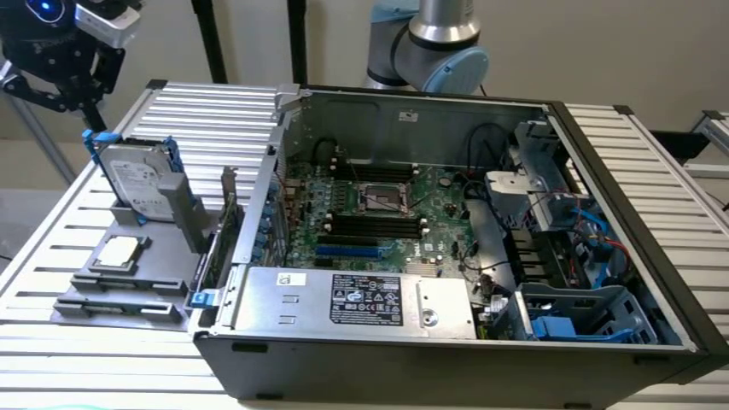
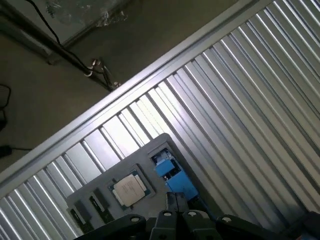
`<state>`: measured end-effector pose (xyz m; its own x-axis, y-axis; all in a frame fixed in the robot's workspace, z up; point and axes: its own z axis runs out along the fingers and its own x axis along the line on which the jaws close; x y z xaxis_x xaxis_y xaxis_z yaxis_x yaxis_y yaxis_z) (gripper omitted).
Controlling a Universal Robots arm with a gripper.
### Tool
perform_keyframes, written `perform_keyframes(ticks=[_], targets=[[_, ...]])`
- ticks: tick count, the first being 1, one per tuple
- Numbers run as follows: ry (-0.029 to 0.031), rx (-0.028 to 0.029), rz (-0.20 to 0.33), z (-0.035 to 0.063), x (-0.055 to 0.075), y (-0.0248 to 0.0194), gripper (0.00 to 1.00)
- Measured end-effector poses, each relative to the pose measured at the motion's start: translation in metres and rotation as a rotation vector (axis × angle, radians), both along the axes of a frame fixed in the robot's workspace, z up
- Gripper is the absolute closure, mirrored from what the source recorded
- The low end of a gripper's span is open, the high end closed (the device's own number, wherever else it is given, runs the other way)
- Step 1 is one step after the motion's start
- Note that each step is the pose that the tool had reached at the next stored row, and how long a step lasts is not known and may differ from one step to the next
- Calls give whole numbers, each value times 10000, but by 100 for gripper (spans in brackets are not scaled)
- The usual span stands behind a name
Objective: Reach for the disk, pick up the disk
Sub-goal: 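Pick up the disk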
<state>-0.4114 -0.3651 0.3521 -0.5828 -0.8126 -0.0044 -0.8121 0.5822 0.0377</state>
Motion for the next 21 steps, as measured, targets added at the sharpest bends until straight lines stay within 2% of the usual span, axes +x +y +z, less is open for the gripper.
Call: perform_keyframes(ticks=[8,16,19,21], targets=[[-10,0,1306,0,0,2,89],[-57,-3,2427,0,0,7,89],[-111,-9,2749,0,0,19,89],[-167,-15,2914,-3,0,34,89]])
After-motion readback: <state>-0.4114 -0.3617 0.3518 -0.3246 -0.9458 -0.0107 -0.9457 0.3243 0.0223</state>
